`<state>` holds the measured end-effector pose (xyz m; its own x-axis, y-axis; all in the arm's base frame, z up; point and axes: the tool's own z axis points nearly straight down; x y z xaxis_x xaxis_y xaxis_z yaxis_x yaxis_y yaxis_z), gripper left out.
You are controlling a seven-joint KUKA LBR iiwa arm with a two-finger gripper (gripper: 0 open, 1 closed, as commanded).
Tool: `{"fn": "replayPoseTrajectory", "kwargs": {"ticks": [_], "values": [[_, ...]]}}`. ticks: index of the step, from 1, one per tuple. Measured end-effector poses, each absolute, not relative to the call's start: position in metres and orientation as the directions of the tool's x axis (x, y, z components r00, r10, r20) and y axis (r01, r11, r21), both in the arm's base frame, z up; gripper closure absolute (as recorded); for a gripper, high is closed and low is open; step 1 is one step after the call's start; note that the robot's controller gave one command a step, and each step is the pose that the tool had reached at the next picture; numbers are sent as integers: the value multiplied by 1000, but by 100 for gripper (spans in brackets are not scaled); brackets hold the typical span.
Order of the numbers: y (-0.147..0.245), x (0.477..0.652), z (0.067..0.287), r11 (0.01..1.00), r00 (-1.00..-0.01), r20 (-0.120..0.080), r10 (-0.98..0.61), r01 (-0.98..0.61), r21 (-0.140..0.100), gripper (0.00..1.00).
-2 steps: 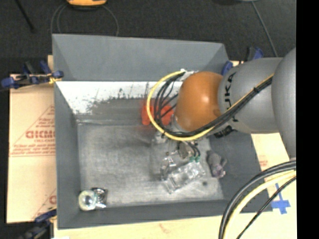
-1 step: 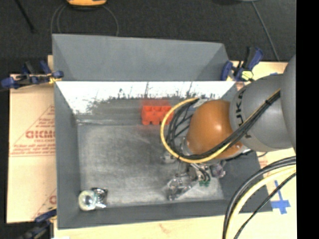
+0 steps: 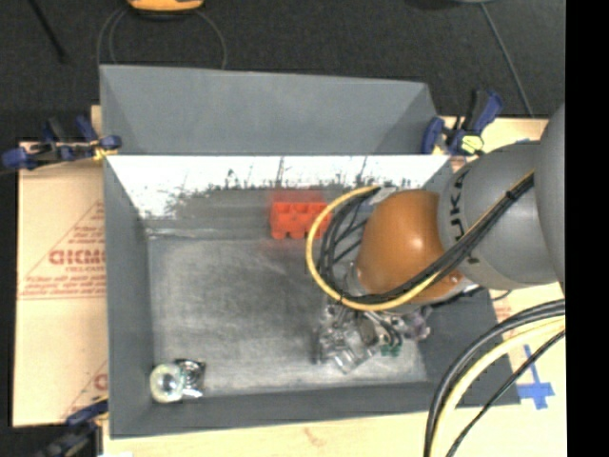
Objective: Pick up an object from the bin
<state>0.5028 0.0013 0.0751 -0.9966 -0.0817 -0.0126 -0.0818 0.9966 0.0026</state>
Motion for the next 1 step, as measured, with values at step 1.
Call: {"fn": "replayPoseTrajectory", "kwargs": {"ticks": [1], "values": [[0,500,72,997,-997,-4,-81,-81,1,0]]}}
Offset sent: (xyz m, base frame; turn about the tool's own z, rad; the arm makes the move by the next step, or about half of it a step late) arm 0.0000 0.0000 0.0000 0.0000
